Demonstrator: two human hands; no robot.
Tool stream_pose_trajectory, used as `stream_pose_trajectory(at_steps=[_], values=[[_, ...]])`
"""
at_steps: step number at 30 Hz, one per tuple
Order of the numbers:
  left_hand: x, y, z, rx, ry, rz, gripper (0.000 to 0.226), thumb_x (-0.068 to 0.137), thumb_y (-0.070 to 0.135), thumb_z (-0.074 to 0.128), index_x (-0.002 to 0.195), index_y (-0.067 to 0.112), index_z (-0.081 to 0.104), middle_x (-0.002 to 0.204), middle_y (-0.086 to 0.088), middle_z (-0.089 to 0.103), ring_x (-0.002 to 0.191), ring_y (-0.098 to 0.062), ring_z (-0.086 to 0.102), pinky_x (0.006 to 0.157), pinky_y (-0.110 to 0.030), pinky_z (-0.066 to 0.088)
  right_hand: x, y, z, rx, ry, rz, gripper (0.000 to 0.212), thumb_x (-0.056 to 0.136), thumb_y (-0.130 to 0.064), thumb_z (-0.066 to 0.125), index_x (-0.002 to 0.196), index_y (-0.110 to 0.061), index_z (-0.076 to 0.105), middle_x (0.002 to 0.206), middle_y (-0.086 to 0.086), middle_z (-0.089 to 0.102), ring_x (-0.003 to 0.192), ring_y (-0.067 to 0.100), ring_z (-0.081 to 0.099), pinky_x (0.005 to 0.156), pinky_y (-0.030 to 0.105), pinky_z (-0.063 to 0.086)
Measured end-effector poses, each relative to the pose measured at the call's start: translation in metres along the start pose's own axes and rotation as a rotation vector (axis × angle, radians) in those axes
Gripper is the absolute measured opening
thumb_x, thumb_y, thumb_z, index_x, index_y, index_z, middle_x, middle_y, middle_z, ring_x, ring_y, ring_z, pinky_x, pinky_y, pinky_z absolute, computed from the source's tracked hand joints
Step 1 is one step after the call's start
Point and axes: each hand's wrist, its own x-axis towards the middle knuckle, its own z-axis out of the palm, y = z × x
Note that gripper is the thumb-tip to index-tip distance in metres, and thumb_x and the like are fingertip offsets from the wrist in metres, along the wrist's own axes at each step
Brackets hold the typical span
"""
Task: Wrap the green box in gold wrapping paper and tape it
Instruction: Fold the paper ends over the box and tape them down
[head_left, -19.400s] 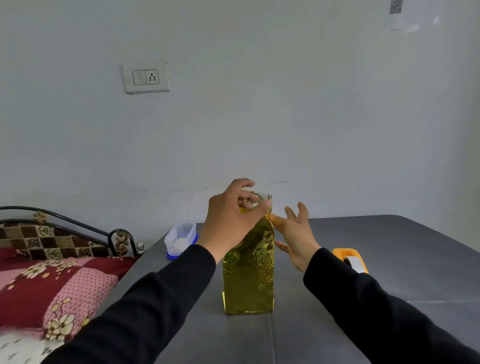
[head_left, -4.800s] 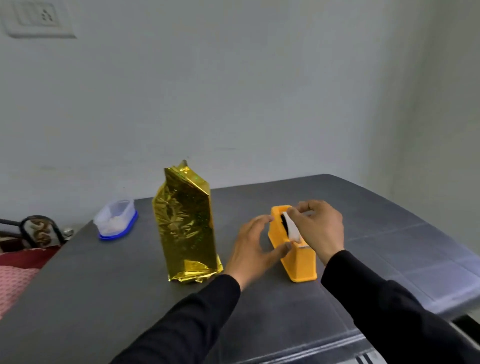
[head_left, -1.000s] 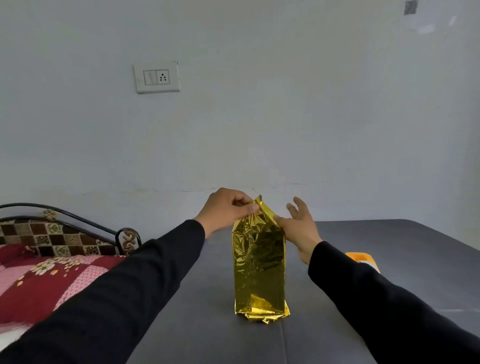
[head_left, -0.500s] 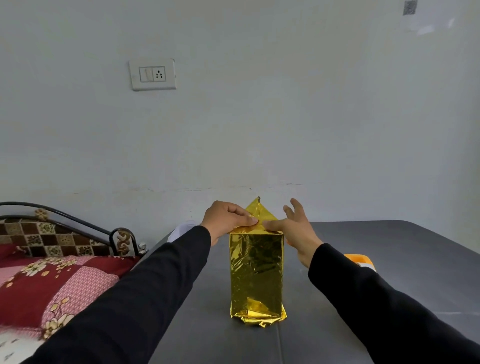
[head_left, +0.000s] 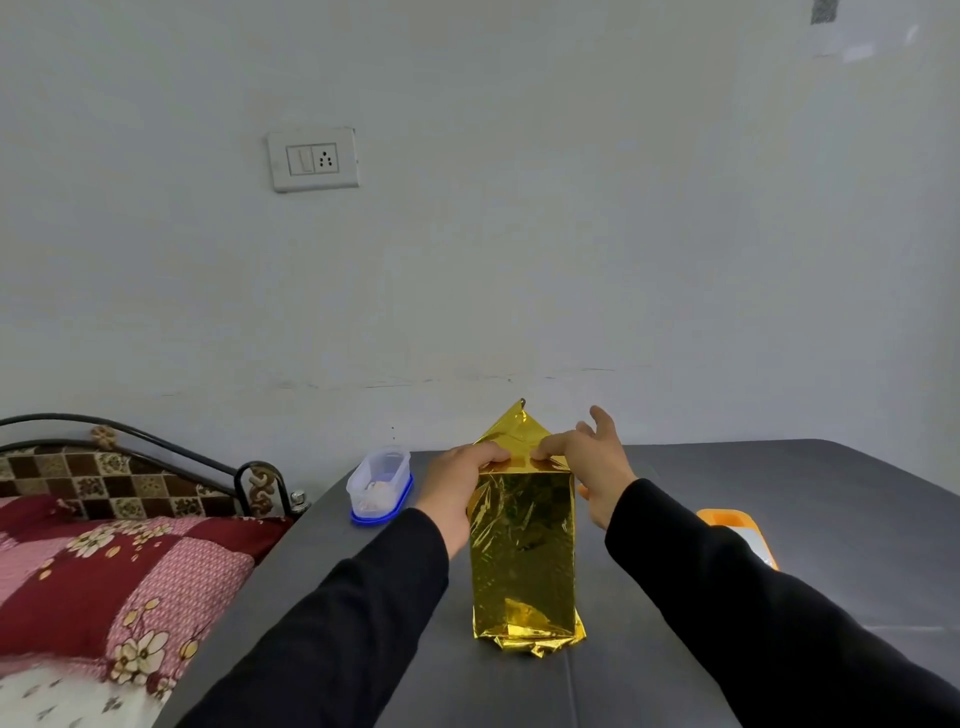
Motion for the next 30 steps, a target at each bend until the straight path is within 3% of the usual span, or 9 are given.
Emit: stream_pose_trajectory(at_steps=[5, 8, 10, 14, 16, 19, 23, 26, 30], values=[[0.009, -0.007, 0.006, -0.022, 0.048, 0.024, 0.042, 0.058, 0.033, 0.082, 0.094, 0.012, 0.075, 0.106, -0.018, 0.075, 0.104, -0.038, 0.07, 0.101, -0.057, 0.052, -0.003, 0.001, -0.001, -0.039, 0.035, -0.06, 0.106, 0.081, -0.003, 0.081, 0.161, -0.036, 0.019, 0.166, -0.002, 0.03, 0.14, 0.024, 0.044, 0.077, 0.024, 0.043], [0.007, -0.006, 0.006, -0.018, 0.021, 0.021, 0.054, 0.056, 0.039, 0.083, 0.103, 0.015, 0.074, 0.108, -0.015, 0.075, 0.105, -0.036, 0.07, 0.101, -0.055, 0.052, -0.002, 0.001, 0.0, -0.013, 0.053, -0.054, 0.105, 0.081, 0.003, 0.079, 0.16, -0.036, 0.022, 0.166, 0.0, 0.03, 0.137, 0.024, 0.046, 0.064, 0.02, 0.044], [0.005, -0.004, 0.004, -0.032, -0.019, 0.004, 0.057, 0.057, 0.036, 0.085, 0.107, 0.013, 0.073, 0.105, -0.015, 0.077, 0.102, -0.035, 0.072, 0.1, -0.054, 0.053, -0.001, 0.002, 0.001, -0.013, 0.062, -0.057, 0.104, 0.081, 0.004, 0.078, 0.16, -0.036, 0.022, 0.166, 0.001, 0.031, 0.139, 0.026, 0.045, 0.069, 0.022, 0.047], [0.003, -0.006, 0.002, -0.026, 0.021, 0.033, 0.025, 0.08, 0.021, 0.079, 0.102, 0.011, 0.073, 0.098, -0.016, 0.077, 0.097, -0.035, 0.073, 0.098, -0.054, 0.055, -0.003, 0.004, 0.001, -0.047, 0.049, -0.093, 0.101, 0.083, -0.002, 0.079, 0.159, -0.038, 0.023, 0.164, -0.001, 0.033, 0.137, 0.024, 0.048, 0.073, 0.023, 0.048], [0.005, -0.009, 0.001, -0.044, 0.022, 0.057, 0.018, 0.085, 0.02, 0.076, 0.1, 0.011, 0.073, 0.096, -0.014, 0.076, 0.095, -0.033, 0.073, 0.096, -0.051, 0.056, -0.006, 0.005, -0.002, -0.076, 0.059, -0.175, 0.097, 0.084, -0.009, 0.081, 0.158, -0.038, 0.025, 0.162, -0.003, 0.038, 0.137, 0.022, 0.049, 0.086, 0.027, 0.052], [0.006, -0.01, -0.001, -0.069, 0.016, 0.074, 0.022, 0.088, 0.02, 0.076, 0.108, 0.012, 0.071, 0.1, -0.014, 0.077, 0.096, -0.032, 0.074, 0.091, -0.046, 0.058, -0.015, 0.001, -0.01, -0.112, 0.113, -0.377, 0.082, 0.086, -0.02, 0.081, 0.152, -0.038, 0.036, 0.144, -0.009, 0.059, 0.132, 0.013, 0.054, 0.107, 0.038, 0.048], [0.007, -0.011, -0.003, -0.072, 0.015, 0.095, 0.026, 0.087, 0.017, 0.077, 0.111, 0.01, 0.071, 0.099, -0.013, 0.078, 0.094, -0.03, 0.075, 0.086, -0.04, 0.059, -0.027, -0.025, -0.016, -0.217, 0.044, -0.428, 0.063, 0.085, -0.027, 0.083, 0.14, -0.03, 0.051, 0.098, -0.01, 0.078, 0.097, 0.003, 0.071, 0.089, 0.026, 0.052], [0.008, -0.012, -0.003, -0.068, 0.006, 0.099, 0.03, 0.086, 0.018, 0.078, 0.114, 0.009, 0.07, 0.101, -0.014, 0.078, 0.096, -0.032, 0.074, 0.09, -0.043, 0.058, -0.024, -0.036, -0.012, -0.324, -0.068, -0.349, 0.055, 0.084, -0.024, 0.084, 0.133, -0.021, 0.06, 0.091, -0.002, 0.079, 0.092, 0.014, 0.073, 0.089, 0.036, 0.059], [0.008, -0.013, -0.003, -0.059, 0.016, 0.108, 0.03, 0.085, 0.018, 0.079, 0.113, 0.011, 0.07, 0.103, -0.014, 0.077, 0.099, -0.032, 0.074, 0.097, -0.048, 0.057, -0.012, -0.04, -0.004, -0.407, -0.167, -0.256, 0.054, 0.08, -0.009, 0.082, 0.13, -0.015, 0.062, 0.089, 0.004, 0.08, 0.092, 0.022, 0.075, 0.081, 0.034, 0.063]])
